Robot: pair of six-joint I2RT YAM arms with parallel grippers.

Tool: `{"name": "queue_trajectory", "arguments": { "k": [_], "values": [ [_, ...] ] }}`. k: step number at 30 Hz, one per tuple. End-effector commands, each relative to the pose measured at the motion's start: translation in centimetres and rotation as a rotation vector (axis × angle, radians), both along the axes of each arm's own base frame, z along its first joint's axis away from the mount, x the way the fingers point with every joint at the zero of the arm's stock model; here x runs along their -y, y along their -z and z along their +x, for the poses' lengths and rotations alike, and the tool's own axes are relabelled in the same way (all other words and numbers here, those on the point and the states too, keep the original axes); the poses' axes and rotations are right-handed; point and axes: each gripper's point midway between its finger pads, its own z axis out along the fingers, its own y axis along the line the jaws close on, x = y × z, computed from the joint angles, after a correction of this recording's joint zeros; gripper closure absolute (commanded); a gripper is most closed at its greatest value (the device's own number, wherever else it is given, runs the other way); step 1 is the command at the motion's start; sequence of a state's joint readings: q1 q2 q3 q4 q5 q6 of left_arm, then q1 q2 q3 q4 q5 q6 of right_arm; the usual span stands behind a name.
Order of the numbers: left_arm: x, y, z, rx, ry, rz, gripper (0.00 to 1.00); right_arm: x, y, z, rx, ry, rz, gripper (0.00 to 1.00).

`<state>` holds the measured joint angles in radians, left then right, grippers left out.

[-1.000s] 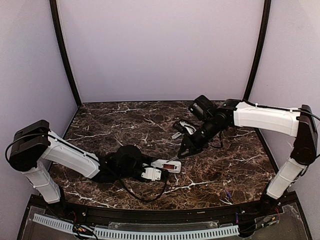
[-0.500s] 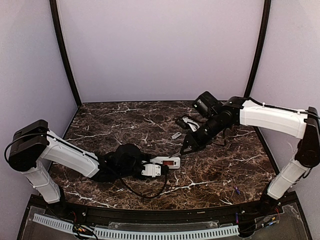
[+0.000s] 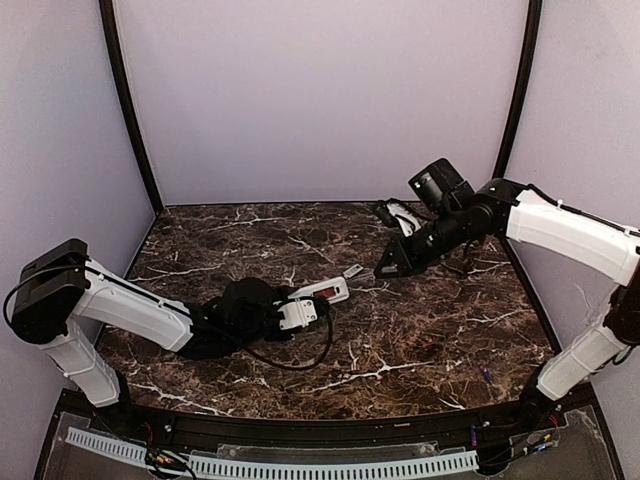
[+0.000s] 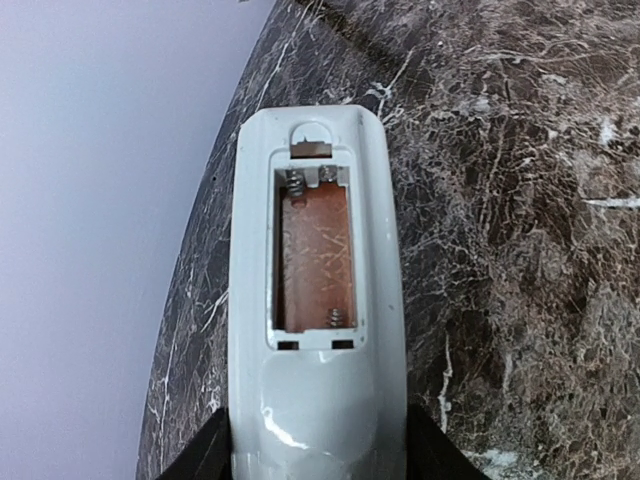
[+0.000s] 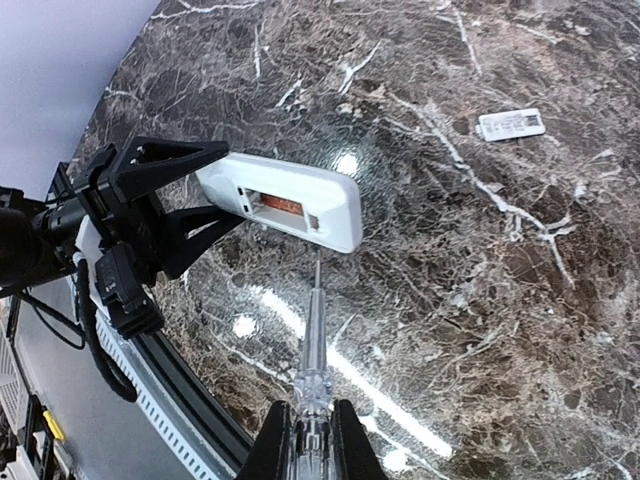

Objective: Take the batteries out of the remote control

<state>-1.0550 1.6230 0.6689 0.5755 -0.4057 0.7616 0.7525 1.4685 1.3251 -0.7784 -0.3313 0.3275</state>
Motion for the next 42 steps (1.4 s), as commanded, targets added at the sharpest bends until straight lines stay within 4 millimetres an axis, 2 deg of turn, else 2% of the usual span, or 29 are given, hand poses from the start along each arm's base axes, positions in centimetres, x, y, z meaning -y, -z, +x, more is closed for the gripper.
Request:
{"name": "queue_trajectory", "arguments": {
  "k": [1,7,14,17,24,33,42],
  "values": [
    [-1.6,-2.9,2.3,-0.009,-0.218,-0.142,1.0,1.6,-2.4,2.8,0.114,0.122,0.018,1.0],
    [-3.0,-3.9,4.2,-0.093,-0.411,-0.245,1.0,4.8,-2.8,5.0,0.174,0.274,0.006,1.0],
    [-6.3,-2.2,7.0,-0.272,-0.698,-0.319,1.0,6.9,-2.4,6.5,0.204,0.371,-0.006,1.0],
    [-7.4,-1.5,7.7,-0.356,-0.8,-0.365,1.0,6.9,-1.8,6.6,0.197,0.374,-0.008,1.0],
    [-8.0,1.0,8.0,-0.555,-0.958,-0.509,1.0,6.5,-0.4,6.7,0.173,0.365,-0.011,1.0],
    [-8.3,4.4,8.5,-0.646,-1.079,-0.558,1.0,6.3,0.2,6.5,0.159,0.357,0.0,1.0],
    [-8.5,6.4,8.1,-0.687,-1.124,-0.559,1.0,6.0,0.6,6.5,0.151,0.349,0.009,1.0]
  ]
}}
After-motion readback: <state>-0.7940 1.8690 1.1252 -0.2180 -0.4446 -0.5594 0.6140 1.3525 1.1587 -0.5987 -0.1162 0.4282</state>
